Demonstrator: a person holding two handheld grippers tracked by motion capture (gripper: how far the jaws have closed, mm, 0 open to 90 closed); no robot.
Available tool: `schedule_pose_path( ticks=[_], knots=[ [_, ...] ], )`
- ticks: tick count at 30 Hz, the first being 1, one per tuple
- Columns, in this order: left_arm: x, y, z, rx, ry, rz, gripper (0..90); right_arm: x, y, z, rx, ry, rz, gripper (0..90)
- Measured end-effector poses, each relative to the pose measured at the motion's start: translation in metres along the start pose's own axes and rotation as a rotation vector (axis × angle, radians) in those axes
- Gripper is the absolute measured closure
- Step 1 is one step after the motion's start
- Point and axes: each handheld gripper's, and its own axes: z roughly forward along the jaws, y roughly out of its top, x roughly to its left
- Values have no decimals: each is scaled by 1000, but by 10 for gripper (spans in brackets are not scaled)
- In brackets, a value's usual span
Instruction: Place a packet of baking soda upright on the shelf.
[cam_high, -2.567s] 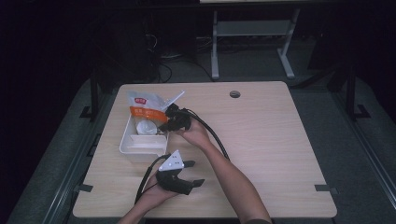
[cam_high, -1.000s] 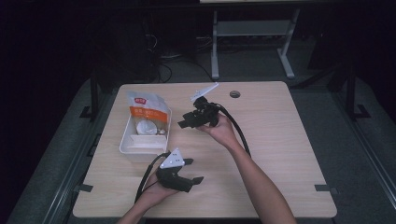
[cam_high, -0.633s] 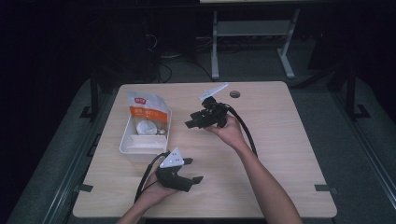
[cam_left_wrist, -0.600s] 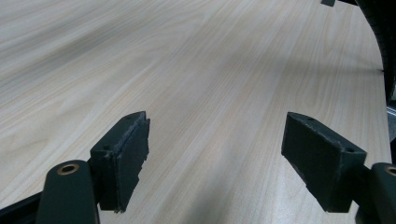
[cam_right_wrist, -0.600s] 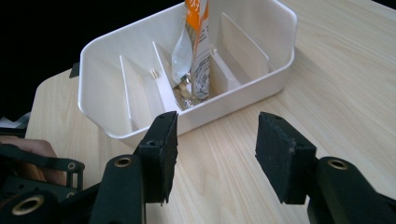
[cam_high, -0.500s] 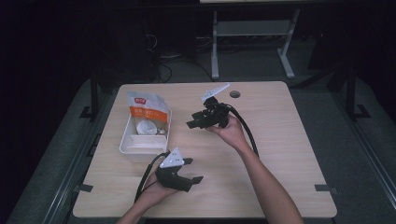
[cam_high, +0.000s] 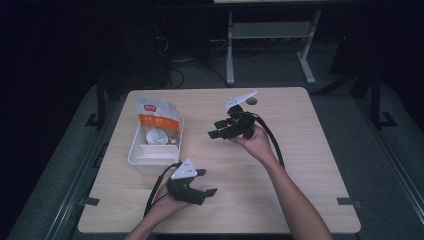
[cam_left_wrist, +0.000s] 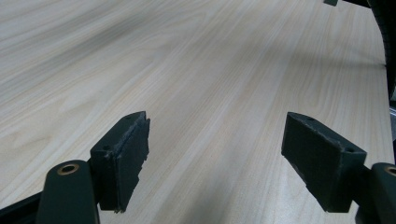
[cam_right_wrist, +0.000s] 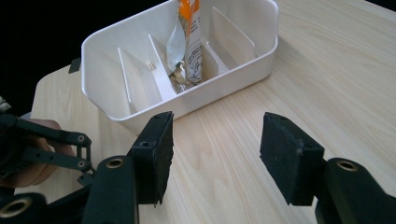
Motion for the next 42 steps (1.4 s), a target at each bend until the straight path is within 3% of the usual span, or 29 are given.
schedule_pose_path(
  ticks=[42],
  knots=[
    [1, -1, 3, 24, 6, 2, 223, -2, -54, -63, -22, -74, 53, 360]
  ],
)
